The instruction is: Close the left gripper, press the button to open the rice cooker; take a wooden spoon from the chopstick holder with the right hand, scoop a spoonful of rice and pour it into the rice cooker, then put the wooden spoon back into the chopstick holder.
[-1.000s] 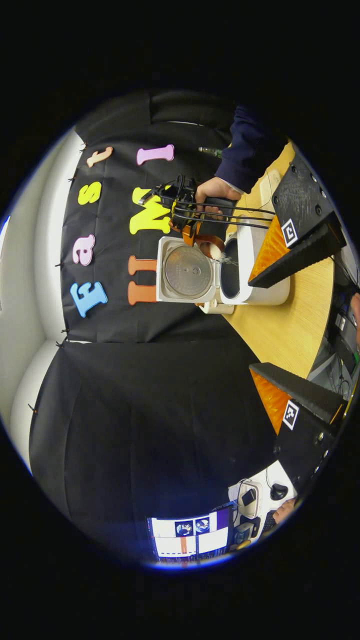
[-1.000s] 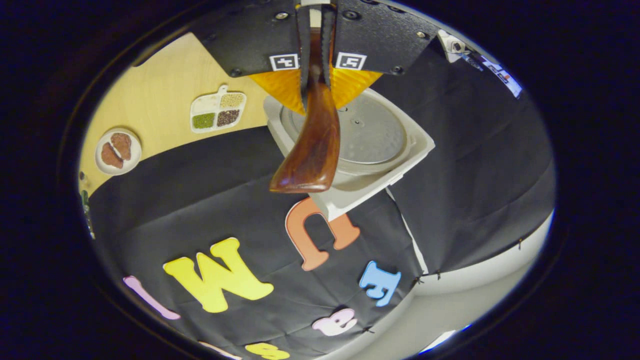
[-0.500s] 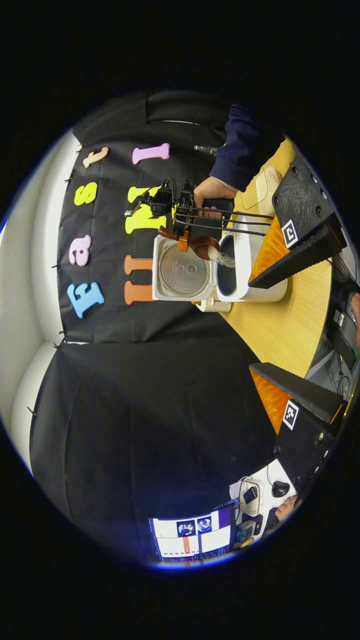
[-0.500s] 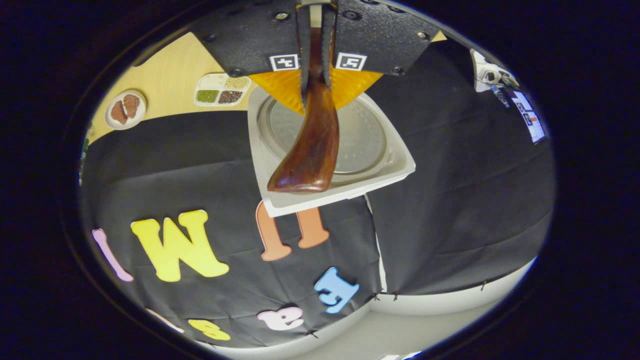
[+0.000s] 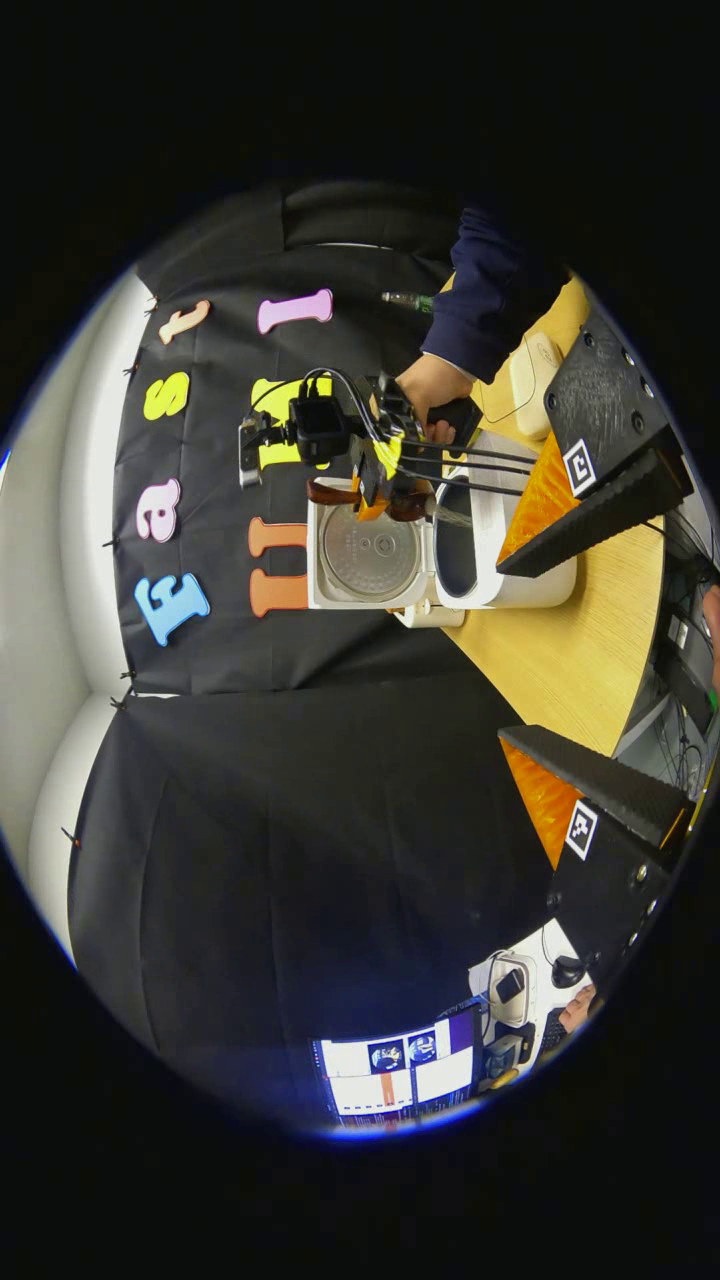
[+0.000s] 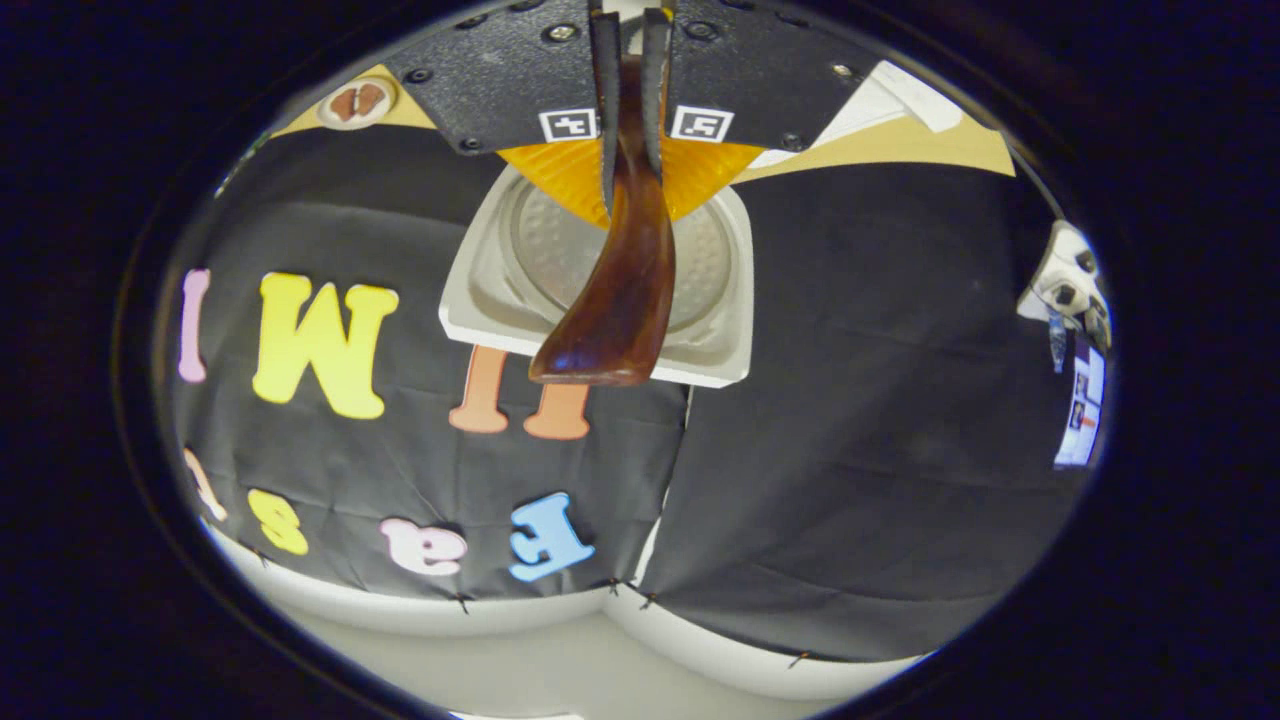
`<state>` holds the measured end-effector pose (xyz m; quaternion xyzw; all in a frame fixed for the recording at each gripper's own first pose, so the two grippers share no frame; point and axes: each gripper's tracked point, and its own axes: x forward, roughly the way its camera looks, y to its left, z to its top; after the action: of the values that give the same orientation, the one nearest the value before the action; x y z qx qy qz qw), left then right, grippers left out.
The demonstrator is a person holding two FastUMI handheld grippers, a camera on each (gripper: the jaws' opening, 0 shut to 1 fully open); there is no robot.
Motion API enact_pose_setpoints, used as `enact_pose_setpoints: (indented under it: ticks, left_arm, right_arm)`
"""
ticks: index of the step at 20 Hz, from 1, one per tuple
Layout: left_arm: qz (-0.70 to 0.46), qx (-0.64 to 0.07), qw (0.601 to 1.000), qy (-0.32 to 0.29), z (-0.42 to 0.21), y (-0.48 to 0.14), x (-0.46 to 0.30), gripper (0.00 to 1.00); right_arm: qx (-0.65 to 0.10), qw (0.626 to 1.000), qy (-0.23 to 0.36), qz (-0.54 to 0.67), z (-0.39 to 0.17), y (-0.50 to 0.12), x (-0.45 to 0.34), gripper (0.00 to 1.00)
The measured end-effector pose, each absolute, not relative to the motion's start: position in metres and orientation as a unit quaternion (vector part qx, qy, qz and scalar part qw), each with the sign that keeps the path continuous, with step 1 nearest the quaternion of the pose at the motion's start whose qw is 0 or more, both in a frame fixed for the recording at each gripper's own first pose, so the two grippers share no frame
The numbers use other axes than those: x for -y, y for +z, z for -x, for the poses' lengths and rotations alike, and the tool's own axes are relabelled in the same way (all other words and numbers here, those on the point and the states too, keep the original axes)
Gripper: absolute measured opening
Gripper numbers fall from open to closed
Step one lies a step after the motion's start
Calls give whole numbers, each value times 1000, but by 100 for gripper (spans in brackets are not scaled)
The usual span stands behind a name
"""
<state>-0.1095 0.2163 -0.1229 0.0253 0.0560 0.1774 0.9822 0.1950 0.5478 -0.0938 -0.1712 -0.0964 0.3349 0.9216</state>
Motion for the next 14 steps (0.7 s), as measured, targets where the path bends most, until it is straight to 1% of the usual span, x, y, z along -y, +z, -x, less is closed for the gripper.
enact_pose_setpoints:
  ticks: [2, 5, 8, 9, 11, 14]
  left_arm:
    - [-23, -57, 982, 180, 109, -122, -216, 95]
    - [-18, -54, 982, 179, 110, -119, -209, 95]
    - [-17, -53, 982, 181, 111, -121, -206, 95]
    - [-17, -56, 982, 181, 110, -122, -204, 94]
    - [-20, -52, 982, 182, 107, -119, -203, 95]
    - [-18, -42, 984, 175, 93, -118, -192, 95]
  right_arm:
    - [134, 915, 322, 204, -179, -85, -547, 13]
    - [150, 913, 315, 213, -166, -77, -543, 13]
    - [180, 914, 294, 212, -153, -64, -534, 14]
    - [181, 915, 295, 207, -142, -63, -529, 14]
    - [174, 920, 296, 189, -142, -61, -510, 12]
    - [162, 929, 291, 164, -141, -55, -474, 14]
